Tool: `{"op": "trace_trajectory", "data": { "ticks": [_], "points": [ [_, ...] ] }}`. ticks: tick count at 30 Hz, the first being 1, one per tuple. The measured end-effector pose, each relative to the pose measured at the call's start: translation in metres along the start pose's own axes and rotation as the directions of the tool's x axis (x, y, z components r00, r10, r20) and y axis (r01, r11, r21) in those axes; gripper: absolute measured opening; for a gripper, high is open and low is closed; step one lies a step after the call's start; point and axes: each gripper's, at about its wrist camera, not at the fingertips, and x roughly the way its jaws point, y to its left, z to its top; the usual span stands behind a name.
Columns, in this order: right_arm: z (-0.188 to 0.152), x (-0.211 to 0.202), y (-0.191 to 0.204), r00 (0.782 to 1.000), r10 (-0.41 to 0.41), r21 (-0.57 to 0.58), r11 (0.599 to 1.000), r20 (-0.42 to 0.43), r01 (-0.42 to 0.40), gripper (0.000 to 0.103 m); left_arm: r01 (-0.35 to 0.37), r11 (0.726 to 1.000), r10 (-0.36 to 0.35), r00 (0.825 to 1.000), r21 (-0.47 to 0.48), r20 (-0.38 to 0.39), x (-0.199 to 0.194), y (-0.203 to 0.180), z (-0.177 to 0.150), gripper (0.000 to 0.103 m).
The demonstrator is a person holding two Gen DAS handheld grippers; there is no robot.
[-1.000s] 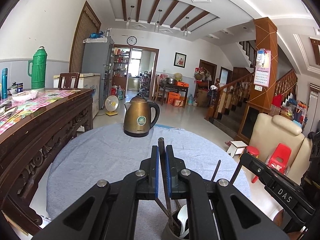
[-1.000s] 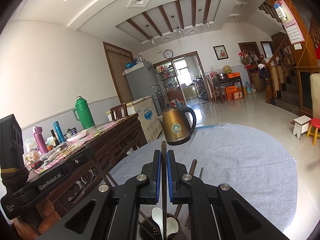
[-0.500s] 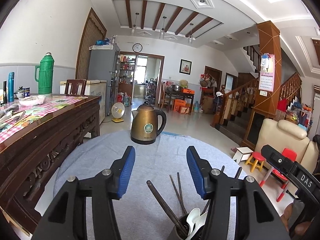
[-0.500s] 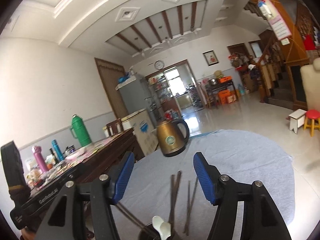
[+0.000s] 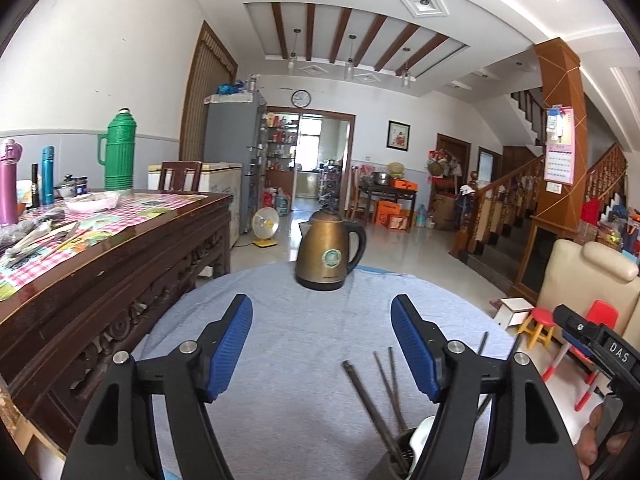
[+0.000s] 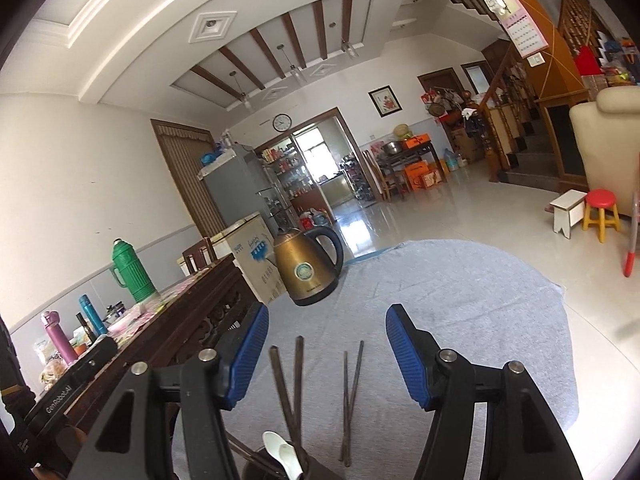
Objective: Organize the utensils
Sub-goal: 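Move both open tools back over the remaining chopsticks on the cloth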
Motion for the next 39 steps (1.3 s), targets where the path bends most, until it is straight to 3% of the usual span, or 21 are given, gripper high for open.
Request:
{"op": "trace_trajectory", "data": {
  "ticks": [13, 20, 31, 39],
  "points": [
    [-0.002, 0.008, -0.029, 0.998, -0.045, 0.052, 0.998, -0.053, 0.048, 0.065, -0.14, 0.988, 0.138, 0.99, -0.07, -0.029, 0.004, 0.054, -0.007, 0.075],
    [-0.004, 0.017, -0.035, 0.994, -0.055, 0.07, 0.996, -0.095, 0.062, 0.065, -0.196, 0.973, 0.186, 0.979, -0.123, -0.086, 0.013, 0.08, -0.012, 0.076],
    [-0.007, 0.027, -0.04, 0.985, -0.063, 0.08, 0.994, -0.158, 0.076, 0.065, -0.239, 0.966, 0.222, 0.962, -0.097, -0.156, 0.027, 0.092, -0.027, 0.076],
    [-0.013, 0.041, -0.05, 0.974, -0.075, 0.103, 0.99, -0.213, 0.099, 0.065, -0.279, 0.958, 0.252, 0.934, -0.075, -0.254, 0.053, 0.102, -0.043, 0.076]
  ]
}}
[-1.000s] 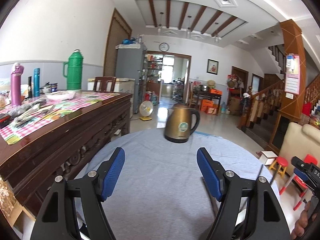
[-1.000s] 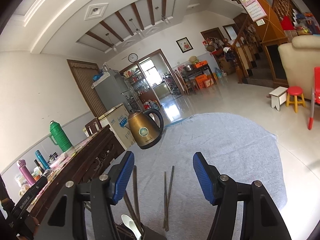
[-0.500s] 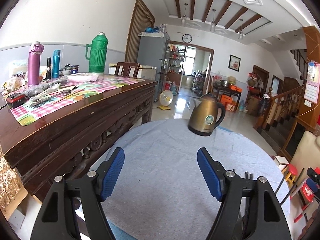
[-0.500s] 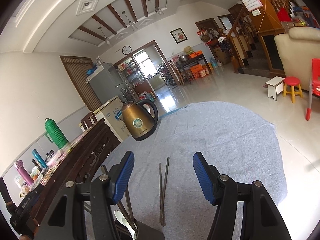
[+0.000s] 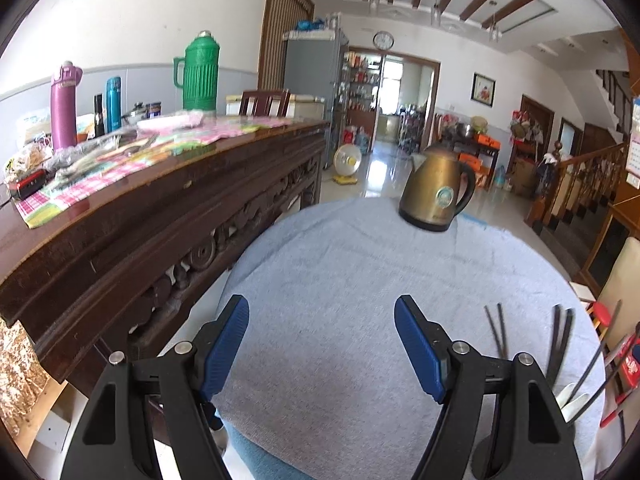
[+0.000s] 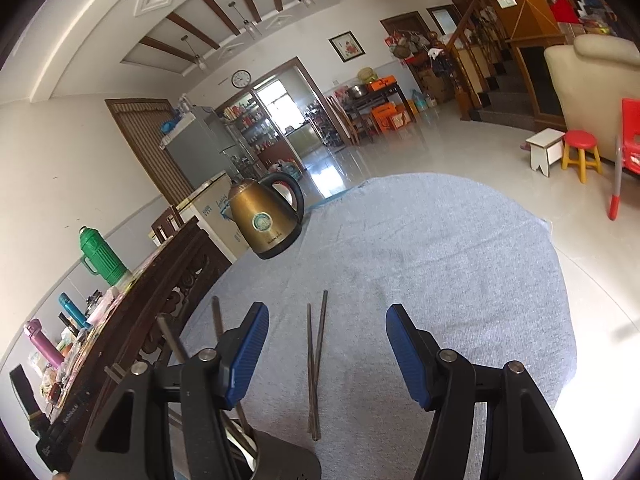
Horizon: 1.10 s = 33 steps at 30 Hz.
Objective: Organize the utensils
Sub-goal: 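Move both open tools back over the remaining chopsticks on the cloth, then close the right tool on a dark chopstick while the left tool grasps another chopstick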
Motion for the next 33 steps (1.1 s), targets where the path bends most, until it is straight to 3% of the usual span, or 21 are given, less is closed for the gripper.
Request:
{"op": "trace_trajectory", "data": {
  "ticks": [15, 21, 25, 29, 33],
  "points": [
    [-0.004, 0.032, -0.012, 0.997, -0.029, 0.021, 0.999, -0.078, 0.031, 0.065, -0.04, 0.999, 0.043, 0.993, 0.028, -0.108, 0.046, 0.01, -0.01, 0.076],
    [-0.007, 0.056, -0.025, 0.989, -0.035, 0.064, 0.997, -0.147, 0.045, 0.059, -0.01, 0.997, 0.021, 0.99, 0.075, -0.138, 0.082, 0.013, -0.001, 0.076],
    [-0.005, 0.075, -0.032, 0.982, -0.032, 0.079, 0.996, -0.189, 0.047, 0.058, 0.036, 0.995, -0.016, 0.978, 0.093, -0.207, 0.118, 0.006, 0.002, 0.076],
    [-0.002, 0.112, -0.025, 0.961, -0.004, 0.047, 0.999, -0.277, 0.018, 0.054, 0.103, 0.99, -0.075, 0.962, 0.098, -0.261, 0.14, -0.012, 0.003, 0.076],
    [0.002, 0.17, -0.013, 0.924, 0.013, 0.009, 1.0, -0.383, -0.01, 0.049, 0.166, 0.976, -0.118, 0.949, 0.144, -0.291, 0.151, -0.039, 0.004, 0.076]
  ]
}}
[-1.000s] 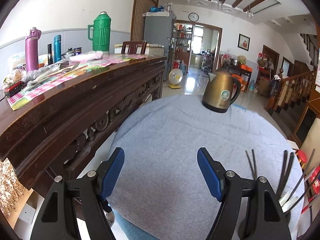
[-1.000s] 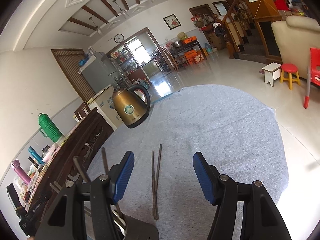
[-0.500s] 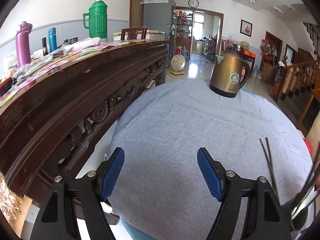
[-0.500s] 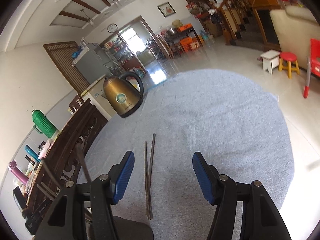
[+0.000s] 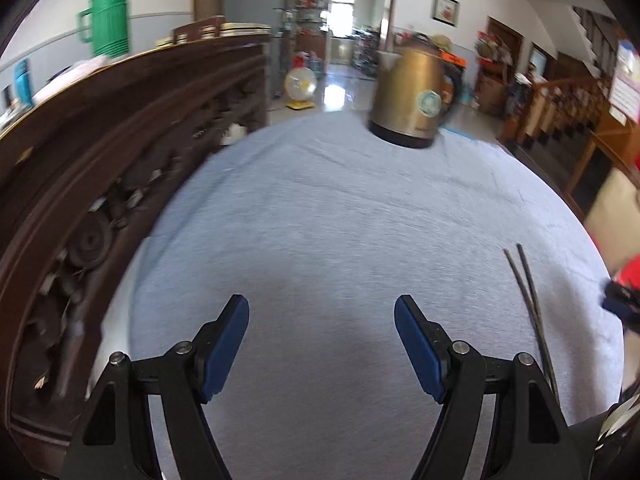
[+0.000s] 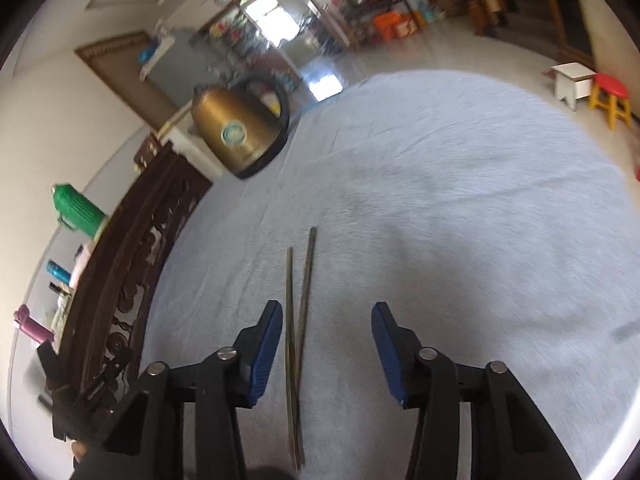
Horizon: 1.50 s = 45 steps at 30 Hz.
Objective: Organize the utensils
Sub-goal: 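Close the right tool on a dark chopstick while the left tool grasps another chopstick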
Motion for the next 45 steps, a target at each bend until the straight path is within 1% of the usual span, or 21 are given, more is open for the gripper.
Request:
{"op": "trace_trajectory", "data": {
  "ticks": [1, 4, 8, 10, 13, 17, 19, 20, 21, 22, 23, 24, 25, 28, 31, 32, 35, 40, 42, 44, 45],
  "points": [
    [0.008, 0.015, 0.004, 0.999, -0.006, -0.014, 1.0, -0.035, 0.006, 0.044, 0.014, 1.0, -0.014, 1.0, 0.016, -0.004, 0.002, -0.006, 0.002, 0.076],
    [0.03, 0.057, 0.014, 0.993, -0.003, -0.025, 1.0, -0.119, 0.0, 0.041, 0.054, 0.997, -0.053, 0.998, 0.05, -0.022, 0.011, -0.024, 0.009, 0.076],
    [0.052, 0.096, 0.024, 0.986, -0.056, -0.033, 0.998, -0.157, 0.052, 0.038, 0.112, 0.992, -0.108, 0.992, 0.051, -0.067, 0.025, -0.04, 0.02, 0.076],
    [0.058, 0.108, 0.026, 0.981, -0.087, -0.03, 0.996, -0.174, 0.083, 0.037, 0.134, 0.99, -0.13, 0.987, 0.044, -0.09, 0.031, -0.044, 0.023, 0.076],
    [0.064, 0.127, 0.031, 0.967, -0.126, -0.034, 0.992, -0.223, 0.121, 0.036, 0.174, 0.984, -0.167, 0.975, 0.035, -0.144, 0.045, -0.052, 0.031, 0.076],
    [0.065, 0.149, 0.041, 0.944, -0.187, -0.081, 0.982, -0.272, 0.171, 0.032, 0.193, 0.98, -0.181, 0.965, 0.044, -0.191, 0.063, -0.063, 0.04, 0.076],
    [0.065, 0.154, 0.048, 0.936, -0.243, -0.123, 0.968, -0.256, 0.217, 0.025, 0.212, 0.976, -0.196, 0.957, 0.054, -0.215, 0.071, -0.069, 0.043, 0.076],
    [0.064, 0.156, 0.051, 0.932, -0.257, -0.138, 0.964, -0.254, 0.228, 0.022, 0.225, 0.972, -0.206, 0.952, 0.062, -0.227, 0.075, -0.073, 0.044, 0.075],
    [0.064, 0.157, 0.052, 0.931, -0.266, -0.148, 0.961, -0.252, 0.234, 0.012, 0.238, 0.969, -0.216, 0.947, 0.069, -0.239, 0.078, -0.077, 0.047, 0.071],
    [0.063, 0.158, 0.053, 0.928, -0.274, -0.164, 0.957, -0.251, 0.238, 0.008, 0.25, 0.965, -0.225, 0.943, 0.075, -0.247, 0.081, -0.079, 0.049, 0.068],
    [0.062, 0.157, 0.053, 0.93, -0.273, -0.182, 0.955, -0.248, 0.232, 0.007, 0.271, 0.959, -0.241, 0.934, 0.084, -0.262, 0.085, -0.086, 0.051, 0.061],
    [0.062, 0.156, 0.052, 0.931, -0.268, -0.189, 0.956, -0.247, 0.225, 0.007, 0.292, 0.952, -0.257, 0.926, 0.093, -0.278, 0.089, -0.093, 0.053, 0.057],
    [0.061, 0.155, 0.05, 0.933, -0.267, -0.188, 0.956, -0.242, 0.225, 0.007, 0.306, 0.947, -0.268, 0.92, 0.097, -0.286, 0.093, -0.097, 0.055, 0.057],
    [0.062, 0.144, 0.031, 0.938, -0.27, -0.179, 0.956, -0.219, 0.233, 0.007, 0.375, 0.921, -0.323, 0.888, 0.108, -0.328, 0.104, -0.12, 0.058, 0.056],
    [0.065, 0.133, 0.012, 0.941, -0.267, -0.153, 0.959, -0.207, 0.238, 0.007, 0.432, 0.894, -0.36, 0.849, 0.118, -0.387, 0.118, -0.144, 0.059, 0.056],
    [0.065, 0.129, 0.005, 0.945, -0.251, -0.143, 0.964, -0.211, 0.224, 0.007, 0.45, 0.885, -0.368, 0.831, 0.117, -0.417, 0.125, -0.155, 0.06, 0.056],
    [0.065, 0.124, -0.003, 0.951, -0.214, -0.128, 0.974, -0.224, 0.189, 0.007, 0.467, 0.878, -0.374, 0.805, 0.102, -0.46, 0.14, -0.176, 0.062, 0.056],
    [0.061, 0.122, -0.003, 0.954, -0.195, -0.134, 0.977, -0.226, 0.168, 0.007, 0.481, 0.873, -0.381, 0.777, 0.082, -0.501, 0.155, -0.201, 0.063, 0.056],
    [0.063, 0.123, -0.007, 0.957, -0.18, -0.135, 0.979, -0.23, 0.152, 0.007, 0.483, 0.871, -0.385, 0.784, 0.089, -0.487, 0.157, -0.207, 0.064, 0.057],
    [0.064, 0.123, -0.009, 0.959, -0.163, -0.13, 0.982, -0.233, 0.135, 0.007, 0.491, 0.868, -0.399, 0.778, 0.074, -0.486, 0.161, -0.208, 0.066, 0.057],
    [0.063, 0.122, -0.011, 0.959, -0.158, -0.13, 0.983, -0.234, 0.13, 0.007, 0.498, 0.866, -0.414, 0.768, 0.051, -0.489, 0.163, -0.208, 0.067, 0.057]
  ]
}}
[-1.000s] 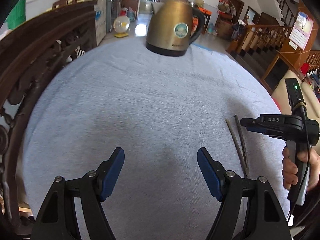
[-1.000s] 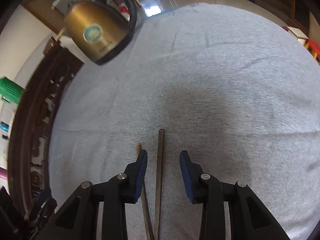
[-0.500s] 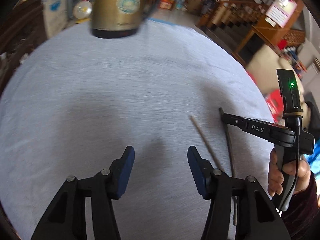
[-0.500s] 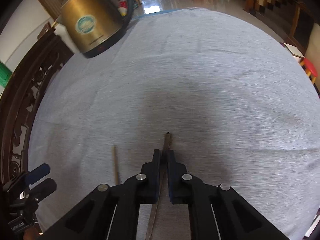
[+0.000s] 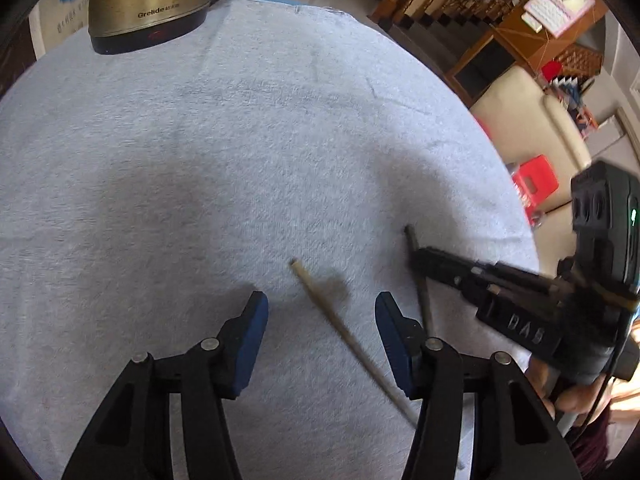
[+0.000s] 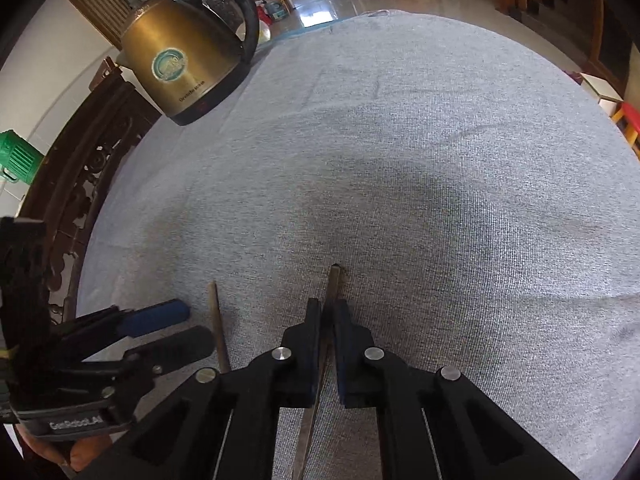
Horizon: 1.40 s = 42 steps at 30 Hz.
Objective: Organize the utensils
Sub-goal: 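Close the right tool on a dark chopstick while the left tool grasps another chopstick, then lift the chopsticks off the cloth and carry them toward the holder with both tools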
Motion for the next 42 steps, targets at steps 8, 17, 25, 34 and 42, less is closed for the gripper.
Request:
{"op": "trace_trajectory", "data": {
  "ticks": [8, 17, 25, 34, 42],
  "points": [
    [0.002, 0.0, -0.013, 0.997, 0.074, 0.039, 0.997, -0.012, -0.073, 0.008, -0.061, 0.997, 0.06, 0.998, 0.039, 0.035, 0.009, -0.016, 0.002, 0.054],
    [-0.003, -0.005, -0.03, 0.991, 0.136, 0.106, 0.985, 0.004, -0.136, 0.008, -0.275, 0.925, 0.248, 0.96, 0.262, 0.133, 0.016, -0.03, -0.006, 0.009],
    [-0.015, -0.015, -0.035, 0.995, 0.094, 0.1, 0.991, -0.016, -0.092, 0.008, -0.256, 0.896, 0.24, 0.967, 0.364, 0.089, -0.005, -0.004, -0.021, 0.005],
    [-0.009, -0.012, 0.0, 0.99, -0.093, -0.046, 0.995, -0.107, 0.088, 0.011, -0.259, 0.917, 0.269, 0.963, 0.302, 0.01, -0.021, 0.016, -0.026, 0.042],
    [-0.003, -0.002, 0.03, 0.971, -0.217, -0.201, 0.96, -0.104, 0.194, 0.019, -0.291, 0.899, 0.297, 0.954, 0.326, 0.033, -0.008, 0.007, -0.012, 0.035]
  ]
}}
